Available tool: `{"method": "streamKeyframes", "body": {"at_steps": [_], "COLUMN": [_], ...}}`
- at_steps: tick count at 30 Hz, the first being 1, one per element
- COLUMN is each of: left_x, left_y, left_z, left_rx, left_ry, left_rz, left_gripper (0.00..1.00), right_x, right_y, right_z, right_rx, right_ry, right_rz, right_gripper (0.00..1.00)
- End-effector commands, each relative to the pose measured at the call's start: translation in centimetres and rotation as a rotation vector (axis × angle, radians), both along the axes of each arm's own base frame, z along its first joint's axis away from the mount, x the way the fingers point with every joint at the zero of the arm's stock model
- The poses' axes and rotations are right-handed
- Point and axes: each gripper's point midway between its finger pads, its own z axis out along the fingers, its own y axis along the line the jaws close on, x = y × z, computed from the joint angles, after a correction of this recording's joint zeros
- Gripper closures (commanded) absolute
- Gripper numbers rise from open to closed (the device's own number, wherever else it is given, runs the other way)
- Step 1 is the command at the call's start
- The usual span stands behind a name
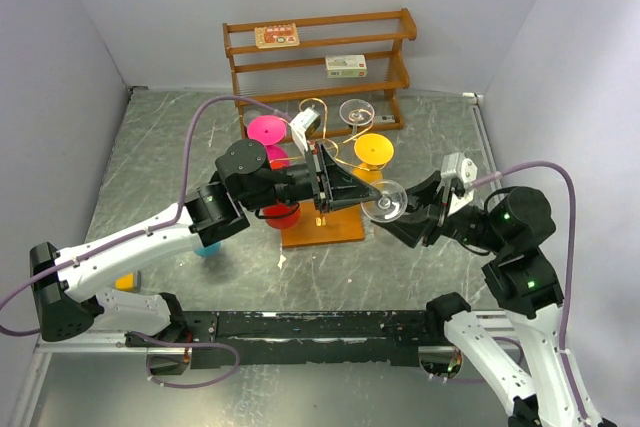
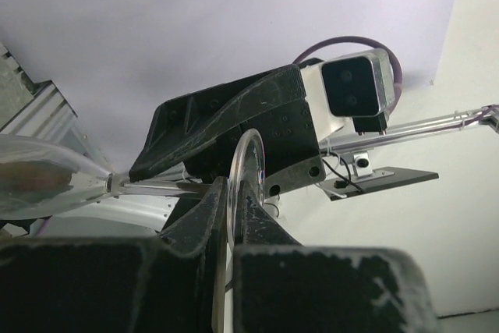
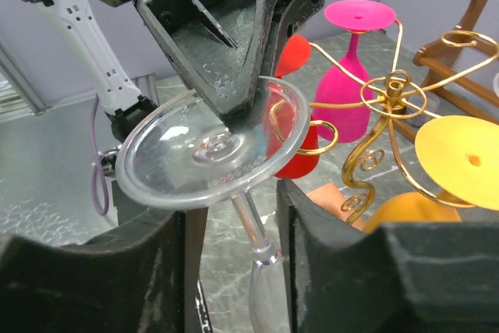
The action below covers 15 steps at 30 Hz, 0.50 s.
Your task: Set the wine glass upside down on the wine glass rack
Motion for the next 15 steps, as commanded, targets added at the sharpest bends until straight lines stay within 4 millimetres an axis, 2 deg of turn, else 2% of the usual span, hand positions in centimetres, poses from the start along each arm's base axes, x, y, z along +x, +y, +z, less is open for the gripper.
{"method": "streamKeyframes", "body": {"at_steps": [1,10,15], "left_x": [1.1,3.6,5.2], "left_y": [0.7,2.8,4.5], "left_z": [1.0,0.0,-0.2], "left_rx": [-0.02,0.055,0.069], "left_ry": [0.007,0.096,0.119], "left_rz": [0.058,0.234,0.358], "left_gripper": [0.93,0.93,0.93], "right_x": [0.1,0.0,-0.1], "right_y": [-0.7,-2.8,-4.7], "right_z": [-0.1,0.7,2.4], "right_rx": [0.003,-0.013,-0.01], "right_ry": [0.012,0.009,-0.057], "right_rz": [-0.067,-0.209,-0.325], "right_gripper": [0.57,0.4,0.37]}}
